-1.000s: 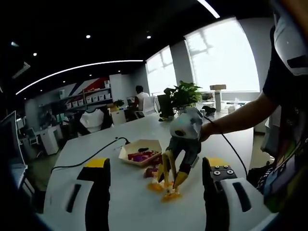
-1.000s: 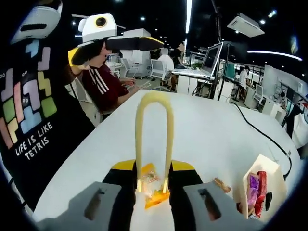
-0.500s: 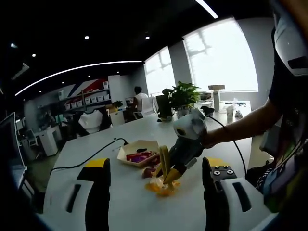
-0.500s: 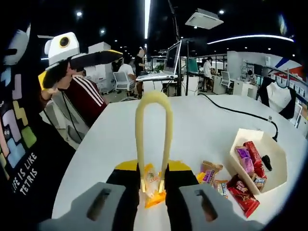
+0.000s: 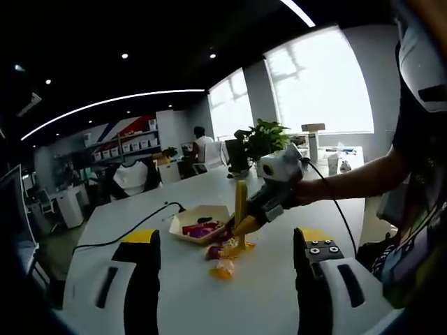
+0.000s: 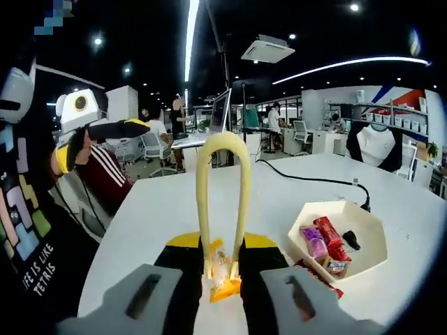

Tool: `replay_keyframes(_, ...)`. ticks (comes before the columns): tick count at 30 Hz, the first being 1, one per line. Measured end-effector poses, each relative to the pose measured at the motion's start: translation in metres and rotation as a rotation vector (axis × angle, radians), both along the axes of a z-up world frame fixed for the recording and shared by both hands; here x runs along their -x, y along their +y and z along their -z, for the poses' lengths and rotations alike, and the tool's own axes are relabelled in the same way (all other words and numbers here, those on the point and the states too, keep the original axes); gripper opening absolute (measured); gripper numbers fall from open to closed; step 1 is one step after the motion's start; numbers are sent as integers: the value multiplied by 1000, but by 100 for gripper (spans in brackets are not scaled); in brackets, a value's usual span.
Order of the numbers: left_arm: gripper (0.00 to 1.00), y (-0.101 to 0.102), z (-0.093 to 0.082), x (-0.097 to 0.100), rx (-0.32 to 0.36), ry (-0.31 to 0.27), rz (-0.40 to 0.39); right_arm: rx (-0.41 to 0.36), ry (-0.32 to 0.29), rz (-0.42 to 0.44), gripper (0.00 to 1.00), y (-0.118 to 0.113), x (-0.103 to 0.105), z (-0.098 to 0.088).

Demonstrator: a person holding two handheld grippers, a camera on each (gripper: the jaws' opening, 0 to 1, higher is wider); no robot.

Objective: Place the target food into the container with the food tongs after gripping and lifting it, then release it inside without dropping or visibly crushing the food.

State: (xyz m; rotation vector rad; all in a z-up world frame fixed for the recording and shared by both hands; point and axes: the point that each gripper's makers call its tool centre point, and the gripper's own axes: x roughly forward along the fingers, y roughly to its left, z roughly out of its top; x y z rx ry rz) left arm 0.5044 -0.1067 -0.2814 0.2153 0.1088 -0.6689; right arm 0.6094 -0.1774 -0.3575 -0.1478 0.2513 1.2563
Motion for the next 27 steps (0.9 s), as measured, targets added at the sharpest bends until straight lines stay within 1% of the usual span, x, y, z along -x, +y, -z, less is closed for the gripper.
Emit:
replay_keyframes(1, 83, -1, 0, 0, -3, 0, 1, -4, 4, -5, 13, -2, -1, -3)
replay_keyframes(2, 83, -1, 0, 0, -4, -1, 3, -19, 4, 25, 13, -5, -7, -8)
replay_keyframes(7, 83, -2, -1, 0, 1, -2, 5, -13, -40, 51, 14, -13, -22, -21)
replay_keyframes(9, 83, -2, -1, 0, 4, -3, 6, -13, -38, 56, 14, -17, -30, -23)
replay_keyframes(13, 83, -2, -1, 0, 3, -1, 6, -2, -62, 79, 14, -21, -46, -29)
replay_keyframes(16, 83, -3, -2, -1, 12, 3, 7, -13, -88, 90, 14, -26, -57, -38)
replay_keyframes(18, 83, -4, -4, -1, 9, -4, 9, -46, -60, 119, 14, -32, -70, -43)
replay_keyframes(19, 83, -5, -5, -1, 8, -5, 10, -50, -59, 129, 14, -34, -74, -44)
replay_keyframes(20, 83, -5, -5, -2, 8, -6, 12, -49, -61, 137, 14, -35, -76, -44)
replay_keyframes(21, 83, -6, -6, -2, 10, -7, 15, -36, -69, 148, 14, -40, -85, -45)
replay_keyframes(22, 83, -7, -6, -3, 10, -7, 18, -34, -70, 152, 14, -41, -87, -45)
replay_keyframes(23, 83, -7, -6, -3, 6, -8, 20, -28, -76, 165, 14, -44, -96, -47)
replay_keyframes(26, 83, -8, -5, -4, 6, -6, 24, -13, -84, 184, 14, -49, -107, -50)
replay_keyframes(27, 83, -8, -5, -4, 5, -6, 23, -5, -86, 204, 14, -52, -113, -51)
